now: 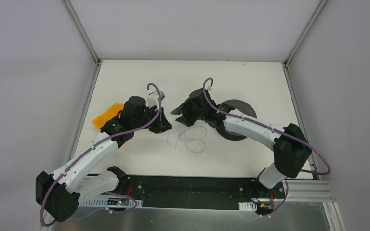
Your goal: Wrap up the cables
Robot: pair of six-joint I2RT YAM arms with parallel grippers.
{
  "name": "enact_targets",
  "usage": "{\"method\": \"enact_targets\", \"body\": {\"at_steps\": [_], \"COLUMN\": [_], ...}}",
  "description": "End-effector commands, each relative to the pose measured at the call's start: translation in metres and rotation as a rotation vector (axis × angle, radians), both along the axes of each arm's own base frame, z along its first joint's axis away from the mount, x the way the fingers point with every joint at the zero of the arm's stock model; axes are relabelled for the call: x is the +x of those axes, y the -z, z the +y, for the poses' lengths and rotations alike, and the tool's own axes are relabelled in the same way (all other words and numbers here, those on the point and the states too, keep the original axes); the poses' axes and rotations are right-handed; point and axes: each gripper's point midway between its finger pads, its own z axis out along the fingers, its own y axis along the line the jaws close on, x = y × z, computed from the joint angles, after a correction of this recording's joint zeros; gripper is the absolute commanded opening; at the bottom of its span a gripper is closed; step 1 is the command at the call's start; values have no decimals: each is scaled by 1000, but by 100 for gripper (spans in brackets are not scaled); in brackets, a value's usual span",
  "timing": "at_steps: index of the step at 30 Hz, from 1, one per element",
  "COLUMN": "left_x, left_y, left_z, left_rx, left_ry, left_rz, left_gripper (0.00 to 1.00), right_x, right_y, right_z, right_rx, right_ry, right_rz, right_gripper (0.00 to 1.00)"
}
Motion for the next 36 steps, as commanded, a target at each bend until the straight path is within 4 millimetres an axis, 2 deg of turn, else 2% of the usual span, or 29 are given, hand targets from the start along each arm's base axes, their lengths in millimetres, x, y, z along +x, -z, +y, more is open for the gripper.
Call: {"method": "enact_targets", "body": {"at_steps": [1, 4, 6, 7, 9, 12, 15, 18, 22, 26, 31, 36], "left_x": [1, 3, 3, 3, 3, 2, 3, 3, -5, -29, -53, -59], "left_y": [-7, -9, -9, -10, -12, -25, -44, -57, -76, -96, -110, -100], "left_z": [-7, -7, -7, -7, -8, -2, 17, 32, 24, 6, -4, -12], "left_rx": [-25, -25, -29, -32, -40, -29, 32, 108, 115, 59, -3, -32], "left_ry": [30, 25, 22, 22, 20, 6, -42, -44, 89, 324, 495, 572], "left_rz": [-37, -44, -42, -42, -42, -69, -138, -197, -272, -380, -460, -418], "left_gripper": [0, 0, 0, 0, 2, 24, 43, 53, 56, 57, 57, 56], "right_x": [-1, -3, -4, -4, -6, -13, -36, -65, -109, -137, -151, -151], "right_y": [-28, -23, -24, -27, -34, -59, -77, -95, -118, -131, -133, -128], "right_z": [23, 19, 16, 15, 13, 10, -1, -18, -34, -46, -55, -54], "right_rx": [97, 88, 93, 98, 112, 140, 117, 120, 200, 259, 265, 270], "right_ry": [-37, -34, -39, -46, -93, -260, -500, -686, -865, -967, -1014, -1016], "right_rz": [-4, -4, -27, -46, -126, -328, -527, -664, -813, -863, -849, -816], "right_gripper": [42, 23, 3, 0, 0, 0, 0, 0, 0, 0, 0, 0]}}
